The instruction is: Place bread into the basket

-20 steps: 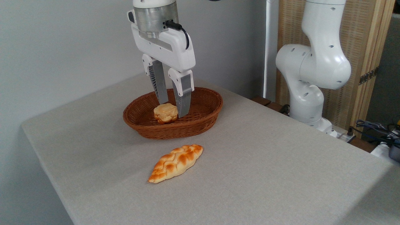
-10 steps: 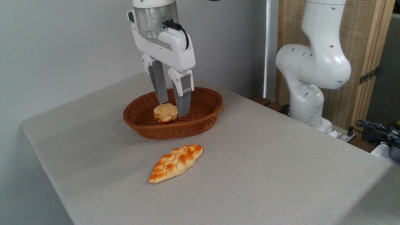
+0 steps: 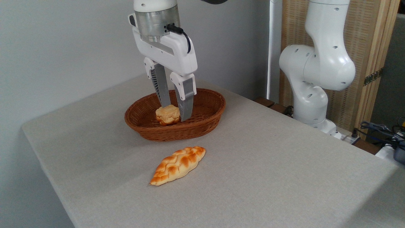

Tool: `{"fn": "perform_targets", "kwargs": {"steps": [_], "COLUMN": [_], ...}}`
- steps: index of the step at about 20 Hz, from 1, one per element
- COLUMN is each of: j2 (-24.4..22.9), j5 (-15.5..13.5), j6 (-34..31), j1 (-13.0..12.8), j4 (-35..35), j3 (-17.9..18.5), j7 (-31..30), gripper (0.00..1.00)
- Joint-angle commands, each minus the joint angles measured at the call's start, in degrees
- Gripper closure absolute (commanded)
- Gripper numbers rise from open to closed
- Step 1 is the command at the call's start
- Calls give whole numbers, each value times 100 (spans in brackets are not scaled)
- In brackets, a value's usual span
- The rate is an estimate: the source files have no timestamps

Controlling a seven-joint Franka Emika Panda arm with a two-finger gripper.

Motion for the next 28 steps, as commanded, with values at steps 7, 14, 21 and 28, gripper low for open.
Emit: {"fn": "perform_targets", "kwargs": {"steps": [7,14,21,28], "j2": [84,391,726,937], "j5": [-34,-17,-25,-17], "j6": [635,1454,1964,2096], "j1": [-21,-12,-48,-48], "j4": [-546,-1092,-1224,-1268], "j3": [40,49,40,40], "j7": [68,225,208,235], "gripper": [0,0,0,0]}}
